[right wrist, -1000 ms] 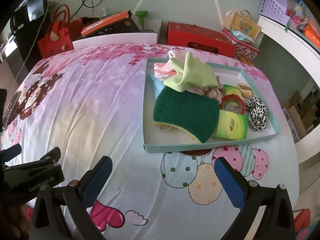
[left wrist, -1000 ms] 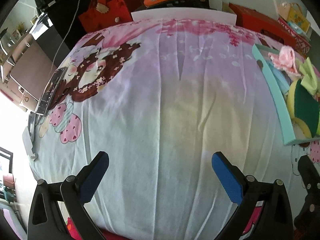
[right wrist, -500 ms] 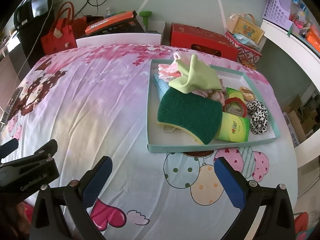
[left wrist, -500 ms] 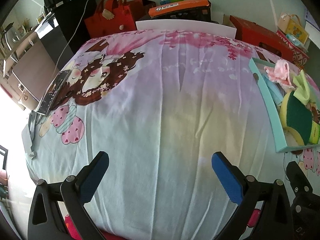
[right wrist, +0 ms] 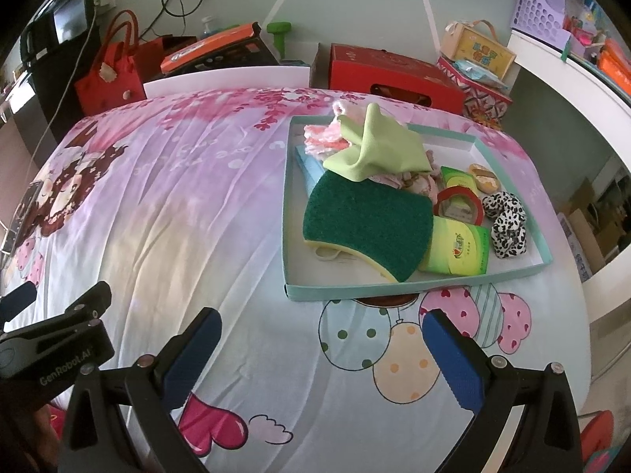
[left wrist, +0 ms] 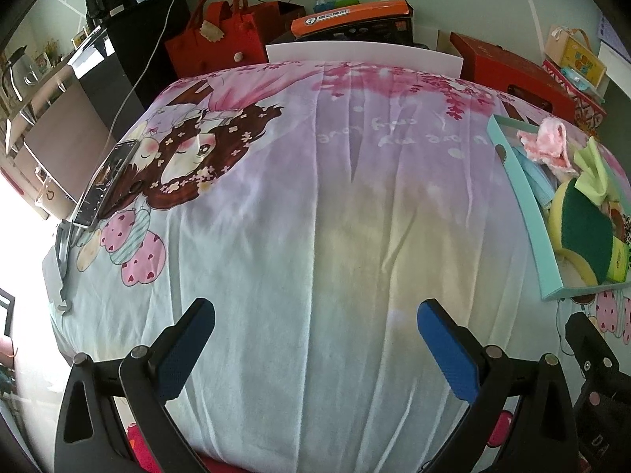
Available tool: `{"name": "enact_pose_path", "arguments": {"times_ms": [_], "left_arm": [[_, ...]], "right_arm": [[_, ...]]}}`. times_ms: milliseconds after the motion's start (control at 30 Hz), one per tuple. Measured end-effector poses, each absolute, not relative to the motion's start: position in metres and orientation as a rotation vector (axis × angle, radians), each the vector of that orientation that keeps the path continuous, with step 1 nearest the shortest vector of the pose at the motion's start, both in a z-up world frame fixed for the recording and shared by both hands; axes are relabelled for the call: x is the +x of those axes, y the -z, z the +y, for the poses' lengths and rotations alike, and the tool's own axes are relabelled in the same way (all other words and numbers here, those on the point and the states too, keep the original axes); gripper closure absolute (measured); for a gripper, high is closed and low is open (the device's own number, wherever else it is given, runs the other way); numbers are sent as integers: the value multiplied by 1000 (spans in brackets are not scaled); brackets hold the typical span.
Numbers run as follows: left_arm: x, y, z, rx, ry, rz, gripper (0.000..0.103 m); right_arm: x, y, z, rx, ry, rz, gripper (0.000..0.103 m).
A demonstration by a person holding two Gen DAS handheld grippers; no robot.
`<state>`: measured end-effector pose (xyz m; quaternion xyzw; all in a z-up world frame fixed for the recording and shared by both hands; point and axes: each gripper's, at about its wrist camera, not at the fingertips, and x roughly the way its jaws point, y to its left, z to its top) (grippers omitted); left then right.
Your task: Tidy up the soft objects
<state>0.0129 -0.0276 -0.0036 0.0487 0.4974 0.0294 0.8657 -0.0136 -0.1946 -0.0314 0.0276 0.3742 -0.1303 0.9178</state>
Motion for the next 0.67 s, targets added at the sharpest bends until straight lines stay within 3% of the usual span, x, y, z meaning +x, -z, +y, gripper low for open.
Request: {"name": "enact_pose_path", "arguments": {"times_ms": [667], "left_arm": [[12,2,-29,98,-61,1036,1]], "right_arm": [[-14,31,-197,58,273,770,0]]}}
